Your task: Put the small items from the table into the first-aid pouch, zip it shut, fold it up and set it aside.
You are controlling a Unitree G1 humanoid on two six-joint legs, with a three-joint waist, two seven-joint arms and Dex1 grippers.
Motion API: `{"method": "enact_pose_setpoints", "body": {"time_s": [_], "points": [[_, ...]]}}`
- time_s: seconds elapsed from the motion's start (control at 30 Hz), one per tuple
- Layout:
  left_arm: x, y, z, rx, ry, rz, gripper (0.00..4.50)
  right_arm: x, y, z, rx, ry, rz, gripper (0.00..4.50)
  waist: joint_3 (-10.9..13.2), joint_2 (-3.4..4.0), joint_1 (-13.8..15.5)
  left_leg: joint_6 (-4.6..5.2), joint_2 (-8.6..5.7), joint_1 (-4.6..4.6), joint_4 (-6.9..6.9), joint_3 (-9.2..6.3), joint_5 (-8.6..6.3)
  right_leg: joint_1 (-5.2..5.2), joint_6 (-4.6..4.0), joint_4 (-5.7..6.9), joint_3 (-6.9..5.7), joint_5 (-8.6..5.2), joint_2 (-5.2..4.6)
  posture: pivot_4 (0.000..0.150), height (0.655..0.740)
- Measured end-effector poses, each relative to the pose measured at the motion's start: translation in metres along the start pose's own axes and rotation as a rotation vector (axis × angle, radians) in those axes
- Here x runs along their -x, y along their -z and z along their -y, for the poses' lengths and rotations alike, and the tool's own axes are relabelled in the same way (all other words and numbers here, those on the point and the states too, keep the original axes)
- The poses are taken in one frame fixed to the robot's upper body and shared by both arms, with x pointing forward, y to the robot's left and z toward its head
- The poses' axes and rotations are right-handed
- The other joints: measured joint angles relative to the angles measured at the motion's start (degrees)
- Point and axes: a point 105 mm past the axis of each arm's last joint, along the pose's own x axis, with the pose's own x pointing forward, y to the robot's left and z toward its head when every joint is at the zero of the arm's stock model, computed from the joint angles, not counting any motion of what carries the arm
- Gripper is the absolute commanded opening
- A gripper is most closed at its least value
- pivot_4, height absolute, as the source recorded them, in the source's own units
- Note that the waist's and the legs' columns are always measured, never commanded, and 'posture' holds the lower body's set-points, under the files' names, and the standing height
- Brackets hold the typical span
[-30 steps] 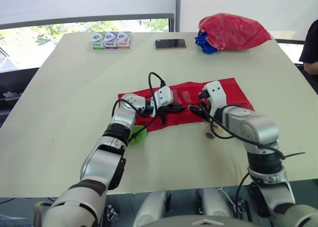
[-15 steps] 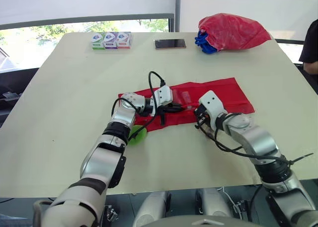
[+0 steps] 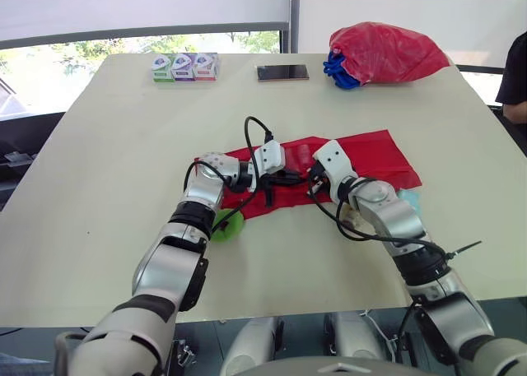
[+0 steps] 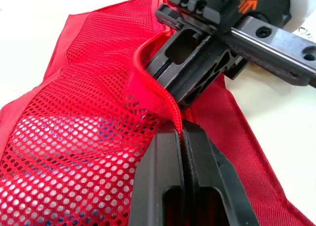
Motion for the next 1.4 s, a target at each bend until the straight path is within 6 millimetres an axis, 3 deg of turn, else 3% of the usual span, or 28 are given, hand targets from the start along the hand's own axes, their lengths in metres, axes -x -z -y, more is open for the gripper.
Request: {"method": "enact_pose_setpoints", "body": {"time_s": [0.13,0.27,0.3,0.37,0.47,0.6,0.63,0.73,0.8,1.03,1.4], "points": [[0.001,0.001,0.000,-0.002,-0.003,-0.004,0.00,0.035,-0.002,-0.005,0.021,-0.053,0.049,0.07,0.00,0.00,0.04,0.00,-0.02,-0.02,0.02,-0.01,0.00,0.00,0.01,-0.01,-0.01,0.00,0.01,0.150,0.7400],[0.000,0.002,0.000,-0.006,-0.007,-0.007,0.00,0.079,-0.024,-0.003,-0.020,-0.070,0.184,0.07,0.00,0.00,0.14,0.00,-0.01,-0.02,0.00,-0.04,-0.01,0.01,0.01,-0.02,-0.02,0.00,0.01,0.150,0.7400],[0.000,0.002,0.000,-0.009,-0.007,-0.007,0.00,0.100,-0.031,-0.001,-0.060,-0.069,0.243,0.07,0.00,-0.01,0.28,0.01,-0.01,-0.02,0.00,-0.04,-0.01,0.03,0.01,-0.04,-0.02,0.00,0.00,0.150,0.7400],[0.000,0.002,0.000,-0.010,-0.007,-0.007,0.00,0.113,-0.034,0.002,-0.065,-0.073,0.273,0.07,0.00,-0.01,0.38,0.01,-0.01,-0.02,0.02,-0.02,-0.01,0.04,0.03,-0.04,-0.01,0.01,0.00,0.150,0.7400],[0.002,0.003,-0.001,-0.012,-0.010,-0.010,0.00,0.156,-0.019,0.012,-0.038,-0.072,0.228,0.85,0.00,-0.01,1.25,0.04,-0.02,-0.01,0.03,-0.02,-0.02,0.12,0.04,-0.10,-0.05,0.02,0.01,0.150,0.7400],[0.006,0.004,-0.002,-0.015,-0.017,-0.019,0.00,0.214,-0.008,0.034,-0.062,-0.026,0.183,2.93,0.00,0.00,1.51,0.05,0.00,0.09,0.02,0.05,-0.03,0.22,0.07,-0.08,0.02,0.03,0.01,0.150,0.7400],[0.006,0.004,-0.002,-0.015,-0.017,-0.019,0.00,0.215,-0.008,0.035,-0.062,-0.025,0.183,3.09,-0.01,0.00,1.50,0.05,0.00,0.11,0.01,0.05,-0.03,0.24,0.07,-0.08,0.03,0.03,0.00,0.150,0.7400],[0.004,0.003,-0.001,-0.017,-0.012,-0.014,0.00,0.255,-0.010,0.047,-0.020,0.004,0.133,4.39,-0.05,0.16,1.87,0.15,0.00,0.17,0.01,0.07,-0.09,0.36,0.09,-0.17,0.00,0.02,-0.01,0.150,0.7400],[0.008,0.004,-0.003,-0.016,-0.019,-0.023,0.00,0.282,-0.014,0.057,-0.002,0.050,0.123,4.45,-0.03,0.08,2.01,0.16,0.02,0.21,0.02,0.06,-0.09,0.41,0.09,-0.21,-0.01,0.03,0.00,0.150,0.7400],[0.007,0.004,-0.002,-0.015,-0.012,-0.021,0.00,0.312,-0.026,0.053,0.011,0.033,0.134,4.45,-0.01,0.07,2.12,0.28,0.02,0.58,-0.04,0.08,-0.18,0.83,0.13,-0.33,0.01,0.01,-0.11,0.150,0.7400],[0.006,0.003,-0.003,-0.012,-0.001,-0.023,0.00,0.324,-0.019,0.032,-0.057,-0.066,0.071,4.45,0.01,0.06,2.86,0.30,0.02,0.57,-0.02,0.12,-0.19,0.84,0.15,-0.37,0.03,0.02,-0.11,0.150,0.7400]]}}
